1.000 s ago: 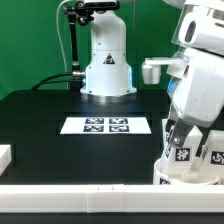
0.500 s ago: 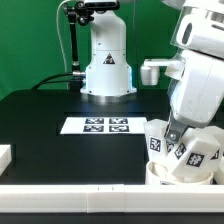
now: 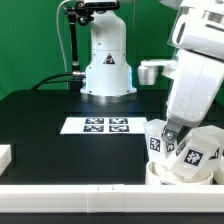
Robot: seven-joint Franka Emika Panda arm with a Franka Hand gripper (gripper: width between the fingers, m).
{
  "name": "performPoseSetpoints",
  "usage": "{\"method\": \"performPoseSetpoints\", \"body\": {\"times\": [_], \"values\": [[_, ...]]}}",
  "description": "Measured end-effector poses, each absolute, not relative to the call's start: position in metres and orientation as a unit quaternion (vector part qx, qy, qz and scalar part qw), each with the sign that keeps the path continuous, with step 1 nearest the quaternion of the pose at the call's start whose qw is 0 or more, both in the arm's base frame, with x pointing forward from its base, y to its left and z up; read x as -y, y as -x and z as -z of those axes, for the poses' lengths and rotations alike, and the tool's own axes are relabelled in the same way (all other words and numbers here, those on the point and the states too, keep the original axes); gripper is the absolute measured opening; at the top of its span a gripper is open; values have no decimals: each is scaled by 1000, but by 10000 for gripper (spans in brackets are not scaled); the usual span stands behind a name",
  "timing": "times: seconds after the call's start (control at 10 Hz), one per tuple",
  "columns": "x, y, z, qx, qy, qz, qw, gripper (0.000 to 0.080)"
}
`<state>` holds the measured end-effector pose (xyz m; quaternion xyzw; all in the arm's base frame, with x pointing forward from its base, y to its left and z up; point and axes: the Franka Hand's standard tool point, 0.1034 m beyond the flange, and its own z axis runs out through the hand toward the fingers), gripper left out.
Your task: Assemble stool
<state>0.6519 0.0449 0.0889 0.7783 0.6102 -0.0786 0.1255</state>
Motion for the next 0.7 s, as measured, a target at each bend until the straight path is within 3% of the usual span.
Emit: {"method": "performPoseSetpoints", "body": {"times": [0.2, 0.3, 0.4, 0.5, 0.7], "values": [[-48, -653, -92, -607, -780, 81, 126, 30], [-51, -655, -94, -607, -780, 79, 129, 210], [-57, -657, -96, -608, -780, 79, 129, 210], [-63, -659, -99, -610, -778, 79, 128, 393], [-68, -664, -97, -610, -778, 80, 128, 624]]}}
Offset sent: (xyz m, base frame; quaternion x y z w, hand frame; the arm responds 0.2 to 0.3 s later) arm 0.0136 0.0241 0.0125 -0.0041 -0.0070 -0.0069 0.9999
